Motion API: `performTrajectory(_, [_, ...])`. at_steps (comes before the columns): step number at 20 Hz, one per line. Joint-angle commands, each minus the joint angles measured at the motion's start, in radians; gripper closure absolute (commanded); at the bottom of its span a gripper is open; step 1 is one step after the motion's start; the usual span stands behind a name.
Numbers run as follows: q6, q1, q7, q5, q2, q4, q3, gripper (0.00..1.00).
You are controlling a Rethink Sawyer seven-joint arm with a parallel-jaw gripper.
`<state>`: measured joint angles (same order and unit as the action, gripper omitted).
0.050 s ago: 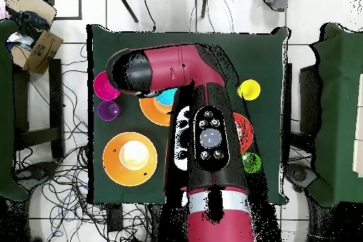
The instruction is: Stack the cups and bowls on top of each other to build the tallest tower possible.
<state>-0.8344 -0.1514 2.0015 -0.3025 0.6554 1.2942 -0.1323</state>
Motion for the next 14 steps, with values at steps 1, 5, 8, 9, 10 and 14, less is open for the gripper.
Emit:
performTrajectory(1, [0.066, 0.038, 0.178, -0.016, -0.125, 0.035, 0.016, 1.00])
performTrajectory(5, [0.122, 0.057, 0.191, -0.013, -0.176, 0.032, 0.033, 1.00])
performTrajectory(8, [0.132, 0.072, 0.191, -0.006, -0.170, 0.046, 0.053, 1.00])
performTrajectory(9, [0.135, 0.075, 0.187, -0.003, -0.167, 0.052, 0.059, 1.00])
performTrajectory(10, [0.140, 0.077, 0.183, 0.001, -0.164, 0.060, 0.063, 1.00])
performTrajectory(14, [0.185, 0.091, 0.191, 0.009, -0.201, 0.056, 0.080, 1.00])
